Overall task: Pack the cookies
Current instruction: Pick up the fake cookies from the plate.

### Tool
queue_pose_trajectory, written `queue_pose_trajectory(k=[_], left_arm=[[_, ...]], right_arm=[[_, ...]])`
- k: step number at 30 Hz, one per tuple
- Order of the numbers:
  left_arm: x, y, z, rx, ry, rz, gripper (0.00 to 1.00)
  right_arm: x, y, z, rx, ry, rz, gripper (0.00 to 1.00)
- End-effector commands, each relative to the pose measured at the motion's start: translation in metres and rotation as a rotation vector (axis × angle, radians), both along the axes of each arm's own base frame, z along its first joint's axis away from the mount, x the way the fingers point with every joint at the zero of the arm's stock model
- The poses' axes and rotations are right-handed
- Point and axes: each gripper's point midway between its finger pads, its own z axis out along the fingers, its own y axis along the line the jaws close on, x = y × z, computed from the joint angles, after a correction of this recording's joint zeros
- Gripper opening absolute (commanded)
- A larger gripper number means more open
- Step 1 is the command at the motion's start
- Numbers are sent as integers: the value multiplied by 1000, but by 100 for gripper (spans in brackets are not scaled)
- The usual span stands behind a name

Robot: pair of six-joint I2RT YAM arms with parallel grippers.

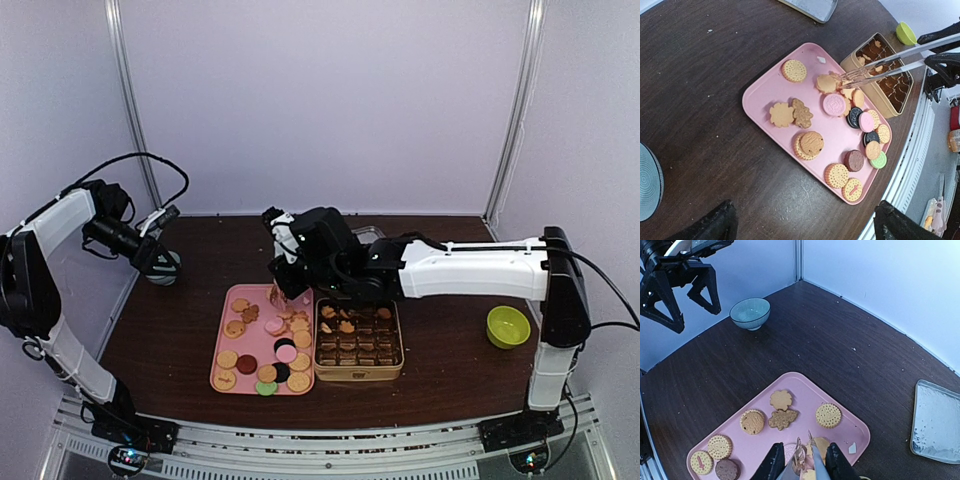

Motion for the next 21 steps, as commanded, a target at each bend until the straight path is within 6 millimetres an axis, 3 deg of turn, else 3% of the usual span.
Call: queue_pose_trajectory(k=[1,11,21], left_arm=[[1,2,5,1,-28,24,98],[-3,4,9,13,-36,35,98],[-8,2,14,10,-41,34,98]], right_arm=[[27,1,8,-1,-37,-68,29],[51,0,-19,-27,-17,-111,35],[50,3,-32,-22,15,-100,44]])
